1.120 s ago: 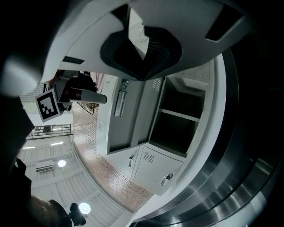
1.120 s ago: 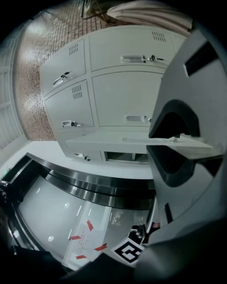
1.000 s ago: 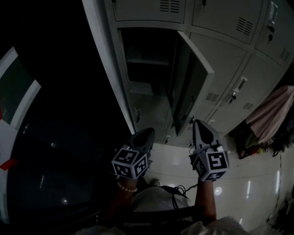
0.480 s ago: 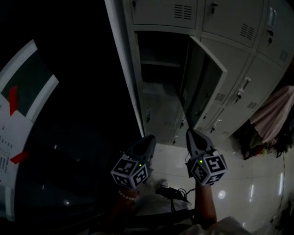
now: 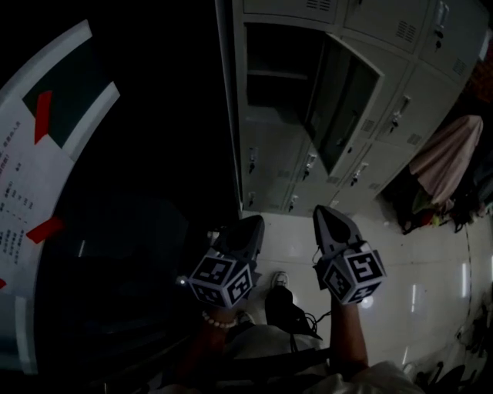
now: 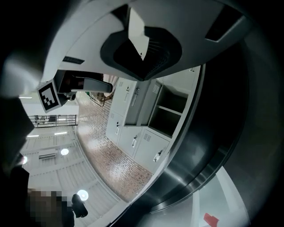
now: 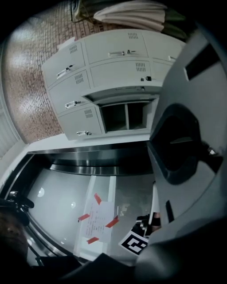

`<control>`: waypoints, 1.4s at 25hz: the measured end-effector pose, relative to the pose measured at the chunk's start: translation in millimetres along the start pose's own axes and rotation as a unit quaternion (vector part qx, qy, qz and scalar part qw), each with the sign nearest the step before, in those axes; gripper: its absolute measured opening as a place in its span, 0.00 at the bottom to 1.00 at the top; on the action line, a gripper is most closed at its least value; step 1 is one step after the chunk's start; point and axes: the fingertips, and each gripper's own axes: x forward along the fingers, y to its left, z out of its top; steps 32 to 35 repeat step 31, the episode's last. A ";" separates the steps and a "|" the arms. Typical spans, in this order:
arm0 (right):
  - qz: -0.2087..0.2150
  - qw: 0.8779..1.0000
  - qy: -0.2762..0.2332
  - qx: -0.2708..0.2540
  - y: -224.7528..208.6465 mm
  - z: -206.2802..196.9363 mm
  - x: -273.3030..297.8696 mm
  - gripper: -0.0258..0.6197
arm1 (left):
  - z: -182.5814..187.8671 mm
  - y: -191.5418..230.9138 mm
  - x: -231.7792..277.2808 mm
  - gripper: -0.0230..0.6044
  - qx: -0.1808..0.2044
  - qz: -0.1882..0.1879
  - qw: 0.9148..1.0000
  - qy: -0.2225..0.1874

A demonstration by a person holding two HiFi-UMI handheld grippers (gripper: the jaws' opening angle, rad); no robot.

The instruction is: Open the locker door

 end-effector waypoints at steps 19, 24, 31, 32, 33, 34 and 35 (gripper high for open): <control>-0.026 0.999 0.018 0.010 22.6 -14.5 -63.9 0.04 | -29.6 -50.7 -29.2 0.03 -0.013 -0.034 0.999 0.023; -0.023 1.000 0.013 0.009 11.7 -9.1 -71.2 0.04 | -27.1 -63.0 -22.2 0.03 -0.007 -0.033 0.999 0.019; -0.017 1.000 0.002 0.016 -4.4 -2.4 -77.3 0.04 | -24.2 -78.1 -11.8 0.03 0.000 -0.030 0.999 0.015; -0.017 1.000 0.002 0.016 -4.4 -2.4 -77.3 0.04 | -24.2 -78.1 -11.8 0.03 0.000 -0.030 0.999 0.015; -0.017 1.000 0.002 0.016 -4.4 -2.4 -77.3 0.04 | -24.2 -78.1 -11.8 0.03 0.000 -0.030 0.999 0.015; -0.017 1.000 0.002 0.016 -4.4 -2.4 -77.3 0.04 | -24.2 -78.1 -11.8 0.03 0.000 -0.030 0.999 0.015; -0.017 1.000 0.002 0.016 -4.4 -2.4 -77.3 0.04 | -24.2 -78.1 -11.8 0.03 0.000 -0.030 0.999 0.015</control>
